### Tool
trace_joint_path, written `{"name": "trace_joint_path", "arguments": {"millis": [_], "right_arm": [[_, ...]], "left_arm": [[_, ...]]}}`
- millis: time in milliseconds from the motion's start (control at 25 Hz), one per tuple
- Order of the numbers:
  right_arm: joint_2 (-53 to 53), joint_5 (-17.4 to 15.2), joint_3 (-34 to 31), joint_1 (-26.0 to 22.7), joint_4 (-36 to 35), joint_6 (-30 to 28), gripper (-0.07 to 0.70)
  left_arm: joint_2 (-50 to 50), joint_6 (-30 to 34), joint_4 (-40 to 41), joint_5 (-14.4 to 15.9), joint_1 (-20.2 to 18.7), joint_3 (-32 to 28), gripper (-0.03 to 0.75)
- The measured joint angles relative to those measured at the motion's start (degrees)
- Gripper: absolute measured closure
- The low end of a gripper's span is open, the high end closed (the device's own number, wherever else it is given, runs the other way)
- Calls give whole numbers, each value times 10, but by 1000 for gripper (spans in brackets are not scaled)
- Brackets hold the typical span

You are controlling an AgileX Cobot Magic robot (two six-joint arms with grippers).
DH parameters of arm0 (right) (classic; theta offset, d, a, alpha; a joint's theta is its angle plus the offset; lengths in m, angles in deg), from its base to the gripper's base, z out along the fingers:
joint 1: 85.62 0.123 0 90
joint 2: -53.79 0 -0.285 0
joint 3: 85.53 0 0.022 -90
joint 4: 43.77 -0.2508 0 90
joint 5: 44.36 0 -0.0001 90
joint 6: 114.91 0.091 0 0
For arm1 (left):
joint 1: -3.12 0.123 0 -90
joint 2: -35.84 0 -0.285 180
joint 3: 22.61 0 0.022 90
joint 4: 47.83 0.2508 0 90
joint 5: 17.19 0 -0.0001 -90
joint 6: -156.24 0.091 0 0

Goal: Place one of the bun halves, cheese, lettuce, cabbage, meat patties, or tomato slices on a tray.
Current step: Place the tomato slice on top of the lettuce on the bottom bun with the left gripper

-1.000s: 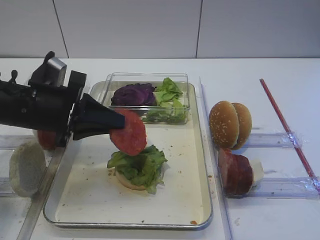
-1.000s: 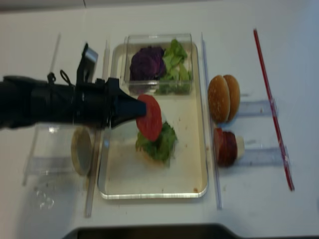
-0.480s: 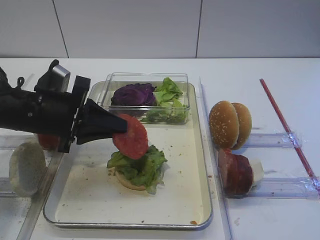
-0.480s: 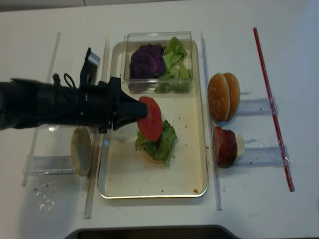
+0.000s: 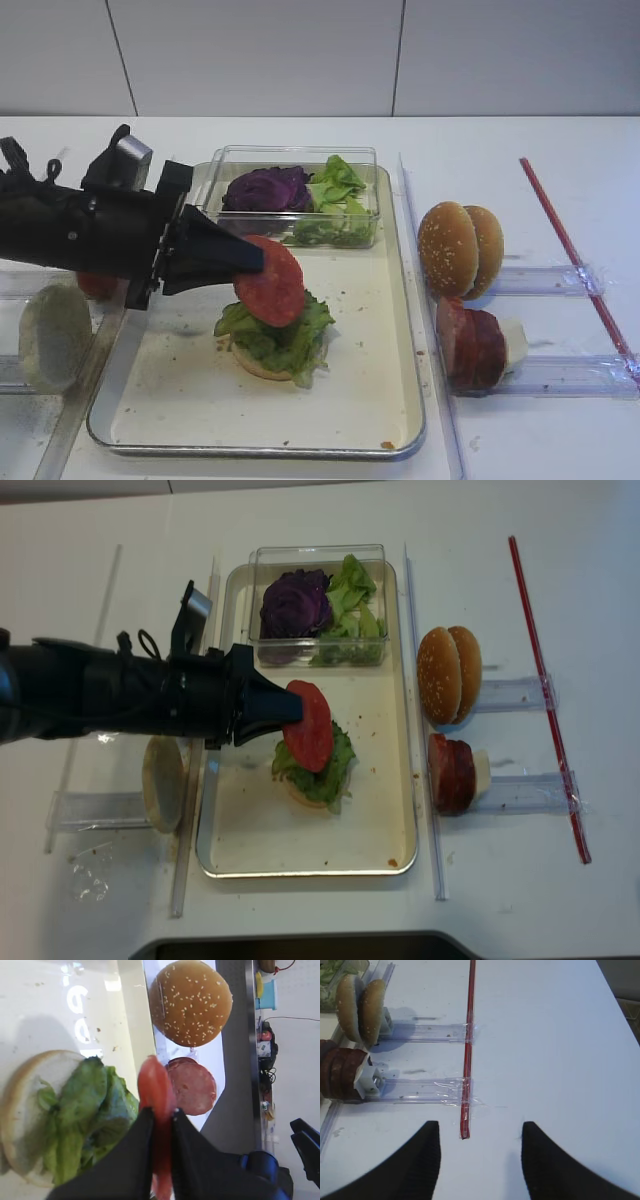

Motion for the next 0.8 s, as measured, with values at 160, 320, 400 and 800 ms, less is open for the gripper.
{"name": "trace_joint_path", "arguments": {"millis": [160,320,400,800], "right_arm": [[0,0,0,0,0,0,239],[0,0,0,0,0,0,239],[0,0,0,0,0,0,239],[0,0,0,0,0,-1,239]], "left_arm": [[46,20,-37,8,0,0,680],[71,32,-52,8,0,0,680],[72,34,-52,8,0,0,680],[72,31,4,10,0,0,680]]}}
